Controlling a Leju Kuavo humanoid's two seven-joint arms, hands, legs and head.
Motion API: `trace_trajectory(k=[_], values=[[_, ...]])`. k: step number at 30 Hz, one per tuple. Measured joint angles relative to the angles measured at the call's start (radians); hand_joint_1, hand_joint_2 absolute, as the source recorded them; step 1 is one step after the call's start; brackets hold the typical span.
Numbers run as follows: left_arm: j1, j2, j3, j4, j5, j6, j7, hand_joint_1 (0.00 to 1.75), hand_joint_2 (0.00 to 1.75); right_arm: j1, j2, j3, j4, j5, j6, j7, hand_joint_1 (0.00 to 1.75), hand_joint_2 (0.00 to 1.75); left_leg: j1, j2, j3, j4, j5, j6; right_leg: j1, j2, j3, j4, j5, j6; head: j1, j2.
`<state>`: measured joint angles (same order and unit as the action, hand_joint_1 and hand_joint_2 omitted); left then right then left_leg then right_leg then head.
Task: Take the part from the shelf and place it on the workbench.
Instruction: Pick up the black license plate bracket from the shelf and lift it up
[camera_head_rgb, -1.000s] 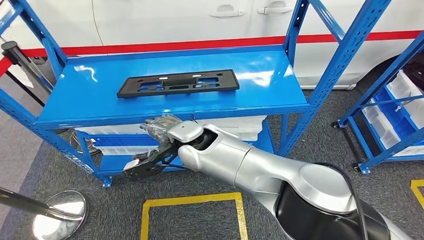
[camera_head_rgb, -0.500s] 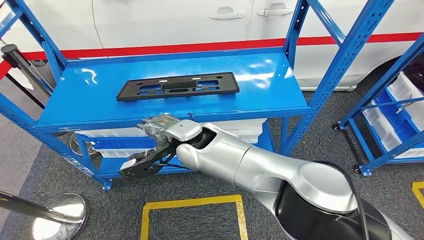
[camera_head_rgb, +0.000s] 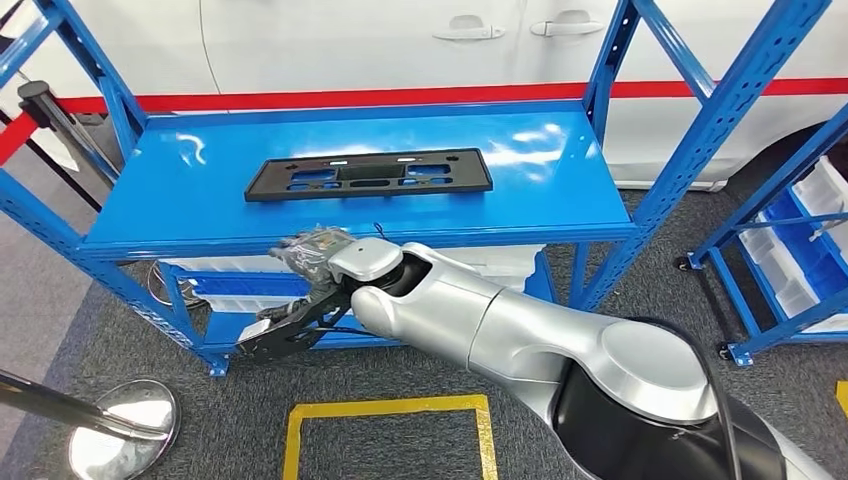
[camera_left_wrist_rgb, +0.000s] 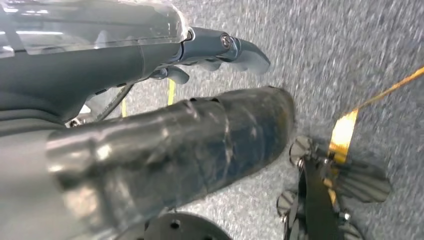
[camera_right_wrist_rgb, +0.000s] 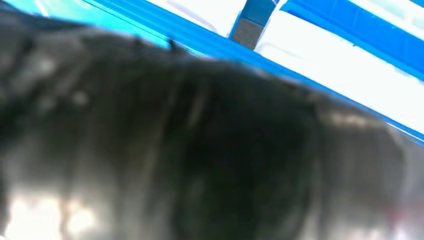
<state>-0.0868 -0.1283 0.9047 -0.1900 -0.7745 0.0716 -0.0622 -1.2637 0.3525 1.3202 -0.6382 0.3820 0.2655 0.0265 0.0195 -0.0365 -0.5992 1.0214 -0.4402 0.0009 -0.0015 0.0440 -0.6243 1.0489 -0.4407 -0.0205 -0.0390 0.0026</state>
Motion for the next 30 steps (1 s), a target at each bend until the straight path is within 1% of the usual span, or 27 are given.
trace_trajectory(k=[2, 3, 4, 6, 7, 8, 9, 10, 11, 12, 13, 14, 15, 16, 17, 18, 19, 21, 22, 23, 24, 25, 26, 27, 28, 29, 30], values=[[0.001, 0.000, 0.000, 0.000, -0.002, 0.001, 0.001, 0.00, 0.00, -0.003, 0.001, 0.000, -0.001, -0.001, -0.009, -0.002, 0.00, 0.00, 0.003, 0.000, 0.001, 0.000, -0.005, -0.011, -0.004, -0.008, 0.010, -0.011, 0.004, -0.009, 0.000, 0.000], [0.001, 0.000, 0.000, 0.000, -0.003, 0.001, 0.002, 0.00, 0.00, -0.007, 0.002, 0.000, -0.001, -0.002, -0.012, -0.003, 0.00, 0.00, 0.002, 0.005, -0.007, 0.020, -0.017, -0.017, -0.008, -0.012, 0.016, -0.019, 0.006, -0.014, -0.002, 0.000], [0.000, 0.000, 0.001, 0.001, -0.005, 0.001, 0.002, 0.00, 0.00, -0.010, 0.002, 0.000, -0.002, -0.001, -0.013, -0.004, 0.00, 0.00, 0.003, 0.013, -0.026, 0.061, -0.039, -0.021, -0.011, -0.016, 0.022, -0.024, 0.007, -0.017, -0.003, 0.000], [-0.001, 0.000, 0.001, 0.001, -0.008, 0.001, 0.003, 0.00, 0.00, -0.013, 0.003, 0.001, -0.001, -0.001, -0.015, -0.006, 0.00, 0.00, 0.004, 0.025, -0.091, 0.189, -0.091, -0.030, -0.010, -0.022, 0.027, -0.026, 0.004, -0.022, -0.004, 0.000], [-0.001, 0.000, 0.001, 0.001, -0.009, 0.001, 0.003, 0.00, 0.00, -0.013, 0.002, 0.001, 0.000, 0.000, -0.015, -0.006, 0.00, 0.00, 0.005, 0.028, -0.122, 0.242, -0.104, -0.033, -0.010, -0.024, 0.029, -0.026, 0.002, -0.024, -0.004, 0.000], [0.000, 0.000, 0.001, 0.001, -0.010, 0.001, 0.003, 0.00, 0.00, -0.012, 0.002, 0.002, 0.000, -0.001, -0.015, -0.006, 0.00, 0.00, 0.005, 0.029, -0.137, 0.261, -0.097, -0.035, -0.010, -0.026, 0.030, -0.025, 0.000, -0.024, -0.004, 0.000], [0.002, 0.001, 0.001, 0.001, -0.010, 0.001, 0.003, 0.00, 0.00, -0.013, 0.002, 0.002, 0.001, -0.002, -0.015, -0.006, 0.00, 0.00, 0.005, 0.030, -0.133, 0.242, -0.074, -0.035, -0.010, -0.026, 0.033, -0.025, -0.002, -0.023, -0.004, 0.000], [0.003, 0.001, 0.001, 0.001, -0.010, 0.001, 0.003, 0.00, 0.00, -0.015, 0.002, 0.002, 0.002, -0.003, -0.015, -0.007, 0.00, 0.00, 0.006, 0.030, -0.110, 0.187, -0.036, -0.035, -0.010, -0.026, 0.037, -0.024, -0.006, -0.022, -0.004, 0.000], [0.004, 0.001, 0.001, 0.001, -0.011, 0.001, 0.003, 0.00, 0.00, -0.018, 0.002, 0.002, 0.003, -0.004, -0.015, -0.009, 0.00, 0.00, 0.006, 0.031, -0.077, 0.114, -0.002, -0.032, -0.010, -0.026, 0.041, -0.023, -0.009, -0.019, -0.004, 0.000], [0.003, 0.001, 0.001, 0.001, -0.011, 0.001, 0.003, 0.00, 0.00, -0.022, 0.002, 0.002, 0.003, -0.004, -0.015, -0.011, 0.00, 0.00, 0.004, 0.032, -0.046, 0.051, 0.021, -0.029, -0.008, -0.027, 0.044, -0.022, -0.013, -0.015, -0.004, 0.000], [0.002, 0.002, 0.001, 0.001, -0.011, 0.001, 0.003, 0.00, 0.00, -0.026, 0.002, 0.002, 0.004, -0.004, -0.015, -0.014, 0.00, 0.00, 0.002, 0.032, -0.024, 0.006, 0.032, -0.024, -0.006, -0.027, 0.045, -0.022, -0.016, -0.011, -0.004, 0.000], [0.001, 0.002, 0.002, 0.001, -0.012, 0.001, 0.003, 0.00, 0.00, -0.029, 0.002, 0.002, 0.004, -0.004, -0.015, -0.016, 0.00, 0.00, 0.000, 0.031, -0.015, -0.013, 0.031, -0.018, -0.005, -0.027, 0.046, -0.022, -0.018, -0.006, -0.004, 0.000], [0.000, 0.002, 0.002, 0.001, -0.012, 0.001, 0.003, 0.00, 0.00, -0.032, 0.002, 0.002, 0.005, -0.003, -0.015, -0.018, 0.00, 0.00, -0.003, 0.030, -0.012, -0.015, 0.029, -0.013, -0.003, -0.027, 0.046, -0.023, -0.019, -0.001, -0.004, 0.000], [0.000, 0.002, 0.002, 0.001, -0.013, 0.001, 0.004, 0.00, 0.00, -0.033, 0.002, 0.003, 0.005, -0.001, -0.014, -0.020, 0.00, 0.00, -0.001, 0.029, -0.011, -0.016, 0.029, -0.006, -0.003, -0.028, 0.047, -0.023, -0.021, 0.004, -0.003, 0.000], [0.000, 0.002, 0.003, 0.001, -0.014, 0.001, 0.005, 0.00, 0.00, -0.036, 0.002, 0.003, 0.005, 0.001, -0.014, -0.022, 0.00, 0.00, 0.001, 0.030, -0.009, -0.018, 0.029, -0.001, -0.003, -0.029, 0.047, -0.017, -0.027, 0.009, -0.003, 0.000], [0.000, 0.002, 0.004, 0.001, -0.015, 0.001, 0.006, 0.00, 0.00, -0.039, 0.002, 0.003, 0.005, 0.003, -0.014, -0.024, 0.00, 0.00, 0.003, 0.031, -0.006, -0.021, 0.029, 0.006, -0.003, -0.031, 0.040, 0.002, -0.040, 0.014, -0.003, 0.000], [0.000, 0.002, 0.005, 0.001, -0.016, 0.001, 0.007, 0.00, 0.00, -0.042, 0.002, 0.004, 0.005, 0.005, -0.013, -0.025, 0.00, 0.00, 0.004, 0.032, -0.004, -0.023, 0.030, 0.012, -0.003, -0.033, 0.020, 0.043, -0.063, 0.017, -0.003, 0.000], [0.000, 0.002, 0.006, 0.001, -0.017, 0.001, 0.008, 0.00, 0.00, -0.044, 0.000, 0.006, 0.006, 0.006, -0.013, -0.026, 0.00, 0.00, 0.002, 0.034, -0.003, -0.023, 0.027, 0.022, -0.004, -0.034, -0.046, 0.171, -0.122, 0.021, -0.003, 0.000], [0.000, 0.002, 0.007, 0.001, -0.017, 0.001, 0.009, 0.00, 0.00, -0.043, -0.002, 0.007, 0.007, 0.007, -0.013, -0.027, 0.00, 0.00, 0.001, 0.034, -0.003, -0.023, 0.025, 0.024, -0.005, -0.035, -0.079, 0.229, -0.139, 0.022, -0.003, 0.000], [0.000, 0.003, 0.008, 0.001, -0.017, 0.001, 0.009, 0.00, 0.00, -0.041, -0.003, 0.009, 0.008, 0.007, -0.013, -0.027, 0.00, 0.00, 0.000, 0.033, -0.003, -0.021, 0.023, 0.025, -0.005, -0.035, -0.099, 0.258, -0.139, 0.021, -0.003, 0.000], [0.000, 0.003, 0.008, 0.001, -0.017, 0.001, 0.008, 0.00, 0.00, -0.041, -0.004, 0.009, 0.009, 0.006, -0.014, -0.027, 0.00, 0.00, 0.000, 0.032, -0.002, -0.018, 0.021, 0.024, -0.005, -0.035, -0.101, 0.248, -0.119, 0.020, -0.003, 0.000], [0.000, 0.003, 0.008, 0.001, -0.017, 0.001, 0.008, 0.00, 0.00, -0.043, -0.005, 0.010, 0.010, 0.005, -0.015, -0.027, 0.00, 0.00, -0.001, 0.032, 0.000, -0.015, 0.017, 0.023, -0.004, -0.035, -0.083, 0.202, -0.083, 0.016, -0.003, 0.000], [0.001, 0.003, 0.008, 0.001, -0.018, 0.001, 0.008, 0.00, 0.00, -0.048, -0.005, 0.010, 0.012, 0.002, -0.017, -0.027, 0.00, 0.00, -0.001, 0.031, 0.002, -0.010, 0.013, 0.021, -0.003, -0.036, -0.056, 0.136, -0.044, 0.011, -0.003, 0.000], [0.000, 0.003, 0.009, 0.001, -0.019, 0.001, 0.007, 0.00, 0.00, -0.057, -0.007, 0.010, 0.014, -0.001, -0.020, -0.027, 0.00, 0.00, -0.004, 0.031, 0.002, -0.005, 0.008, 0.018, 0.000, -0.037, -0.028, 0.073, -0.017, 0.006, -0.003, 0.000], [0.000, 0.002, 0.009, 0.002, -0.020, 0.000, 0.007, 0.00, 0.00, -0.068, -0.009, 0.009, 0.016, -0.005, -0.022, -0.028, 0.00, 0.00, -0.006, 0.031, 0.001, 0.000, 0.004, 0.014, 0.002, -0.038, -0.010, 0.029, -0.001, 0.002, -0.003, 0.000], [0.000, 0.001, 0.009, 0.002, -0.022, 0.000, 0.006, 0.00, 0.00, -0.082, -0.012, 0.007, 0.019, -0.010, -0.024, -0.028, 0.00, 0.00, -0.007, 0.031, -0.001, 0.002, 0.002, 0.010, 0.005, -0.039, -0.002, 0.007, 0.002, -0.001, -0.003, 0.000], [-0.001, 0.000, 0.010, 0.003, -0.023, 0.000, 0.005, 0.00, 0.00, -0.096, -0.016, 0.004, 0.022, -0.018, -0.024, -0.027, 0.00, 0.00, -0.007, 0.031, -0.002, 0.003, 0.001, 0.005, 0.007, -0.039, -0.001, 0.002, -0.001, -0.003, -0.003, 0.000]])
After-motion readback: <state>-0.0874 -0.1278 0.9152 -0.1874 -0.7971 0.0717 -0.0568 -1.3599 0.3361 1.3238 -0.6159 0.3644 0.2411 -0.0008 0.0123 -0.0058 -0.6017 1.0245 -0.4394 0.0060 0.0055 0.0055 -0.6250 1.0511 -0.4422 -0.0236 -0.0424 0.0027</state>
